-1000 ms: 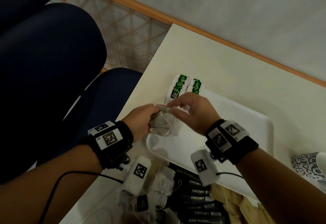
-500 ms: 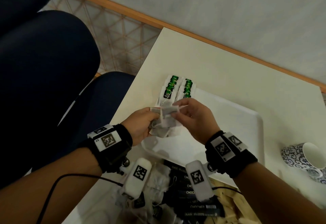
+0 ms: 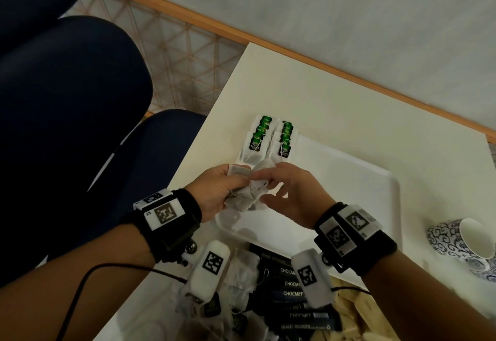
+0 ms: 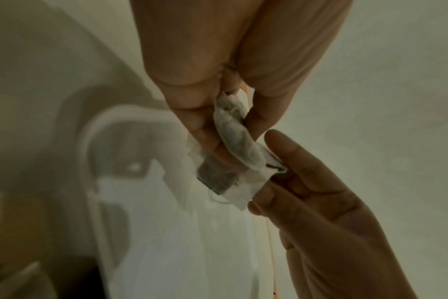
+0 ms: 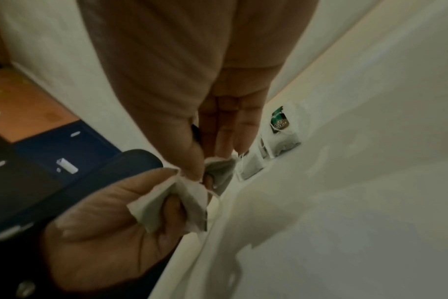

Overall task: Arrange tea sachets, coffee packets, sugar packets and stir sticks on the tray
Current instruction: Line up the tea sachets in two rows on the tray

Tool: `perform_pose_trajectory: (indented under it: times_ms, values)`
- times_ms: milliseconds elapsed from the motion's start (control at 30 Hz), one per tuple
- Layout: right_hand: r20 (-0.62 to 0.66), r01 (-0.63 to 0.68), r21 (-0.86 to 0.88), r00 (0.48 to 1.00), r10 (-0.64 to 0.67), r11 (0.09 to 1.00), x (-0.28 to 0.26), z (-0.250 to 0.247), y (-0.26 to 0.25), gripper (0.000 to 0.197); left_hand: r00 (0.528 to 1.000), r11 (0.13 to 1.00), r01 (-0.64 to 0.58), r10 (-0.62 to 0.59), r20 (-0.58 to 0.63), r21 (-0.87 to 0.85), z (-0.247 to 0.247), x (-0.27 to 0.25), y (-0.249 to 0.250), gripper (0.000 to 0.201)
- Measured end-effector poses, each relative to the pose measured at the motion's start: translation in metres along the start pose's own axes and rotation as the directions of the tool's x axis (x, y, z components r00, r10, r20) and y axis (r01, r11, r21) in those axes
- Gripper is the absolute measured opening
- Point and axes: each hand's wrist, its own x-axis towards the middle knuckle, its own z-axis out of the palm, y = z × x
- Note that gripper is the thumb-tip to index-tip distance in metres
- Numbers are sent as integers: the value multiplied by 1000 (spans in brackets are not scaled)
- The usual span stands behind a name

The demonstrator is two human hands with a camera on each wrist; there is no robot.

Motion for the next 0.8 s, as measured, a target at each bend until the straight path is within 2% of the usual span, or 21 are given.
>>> perform_pose_trajectory:
  times_ms: [133, 200, 267, 367, 467, 567, 700, 800]
  values:
    - [-160, 21, -163, 986, -48, 986, 4, -2, 6, 17, 999, 1000, 6, -7, -45, -17, 1, 1, -1, 26]
    - [-218, 9, -164, 975, -46, 986, 7, -7, 10, 14, 998, 1000, 10, -10, -63, -12, -1, 3, -2, 24]
    - [-235, -57, -98, 971, 33, 994, 10, -12, 14, 18, 998, 1000, 9, -9, -69, -3, -4, 5, -3, 21]
    - [-220, -143, -76, 968, 123, 987, 14, -17, 20, 28, 996, 1000, 2, -2, -86, 0, -7, 7, -4, 20]
    - [-199, -193, -173, 967, 158, 966, 16, -21, 30, 35, 995, 1000, -3, 4, -104, 9, -11, 9, -3, 17]
    - [-100, -242, -299, 970, 221, 923, 16, -23, 44, 34, 993, 1000, -4, 4, -117, -1, -15, 8, -3, 16]
    - [25, -179, -393, 978, 205, 902, 17, -15, 42, 24, 989, 1000, -3, 4, -147, 7, -23, 7, -1, 20]
    - [90, -88, -459, 985, 144, 884, 31, -4, 31, 30, 988, 1000, -12, 15, -156, 22, -24, 10, 0, 27]
